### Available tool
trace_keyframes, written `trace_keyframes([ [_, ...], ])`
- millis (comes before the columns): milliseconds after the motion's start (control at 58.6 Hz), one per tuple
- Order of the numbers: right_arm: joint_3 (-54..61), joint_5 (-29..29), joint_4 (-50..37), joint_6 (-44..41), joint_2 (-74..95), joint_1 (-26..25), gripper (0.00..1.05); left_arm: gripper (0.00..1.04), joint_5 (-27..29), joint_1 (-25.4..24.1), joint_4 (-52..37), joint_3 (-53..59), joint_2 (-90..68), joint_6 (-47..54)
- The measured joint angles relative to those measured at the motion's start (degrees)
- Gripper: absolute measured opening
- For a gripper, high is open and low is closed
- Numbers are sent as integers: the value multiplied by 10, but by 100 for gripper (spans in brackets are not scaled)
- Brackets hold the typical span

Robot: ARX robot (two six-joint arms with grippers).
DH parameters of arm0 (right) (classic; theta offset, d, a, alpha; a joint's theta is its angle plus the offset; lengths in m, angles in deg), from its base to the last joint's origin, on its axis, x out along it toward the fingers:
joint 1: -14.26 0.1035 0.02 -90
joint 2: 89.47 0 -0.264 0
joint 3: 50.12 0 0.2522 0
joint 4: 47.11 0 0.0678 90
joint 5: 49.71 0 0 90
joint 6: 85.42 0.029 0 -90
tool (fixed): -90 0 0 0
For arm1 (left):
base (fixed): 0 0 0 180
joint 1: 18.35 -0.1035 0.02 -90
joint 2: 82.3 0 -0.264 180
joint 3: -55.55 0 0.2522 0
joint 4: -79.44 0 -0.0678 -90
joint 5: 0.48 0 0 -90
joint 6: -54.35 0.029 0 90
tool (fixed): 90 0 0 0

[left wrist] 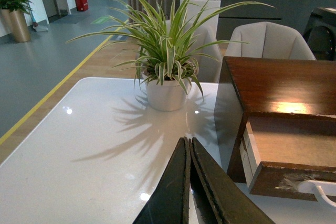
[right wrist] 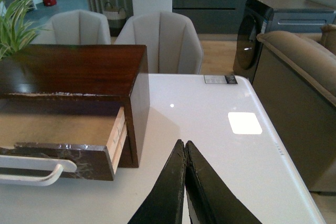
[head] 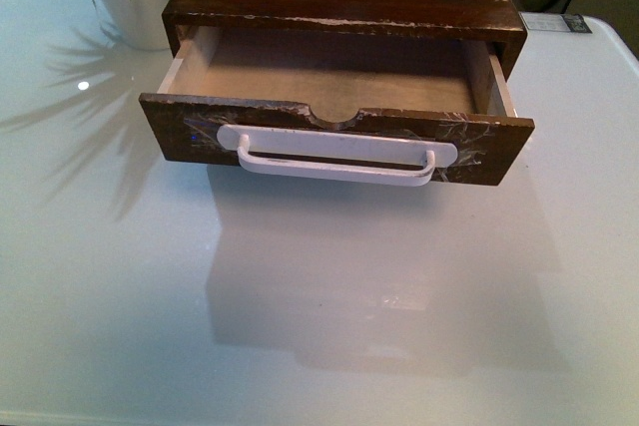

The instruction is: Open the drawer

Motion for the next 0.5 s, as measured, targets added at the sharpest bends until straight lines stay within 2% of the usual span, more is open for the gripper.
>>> trace_keyframes([
  [68,6,0,10,0,-16,0,2,2,15,14,24,10,33,0],
  [137,10,0,17,0,-26,0,2,2,63,50,41,15,56,0],
  [205,14,0,21,0,-35,1,2,2,67,71,54,19,75,1],
  [324,23,0,19,0,-54,1,2,2,75,75,48,36,90,1],
  [410,23,-1,104,0,-120,1,2,2,74,76,71,36,116,2],
  [495,23,0,117,0,-150,1,2,2,74,76,99,36,147,2],
])
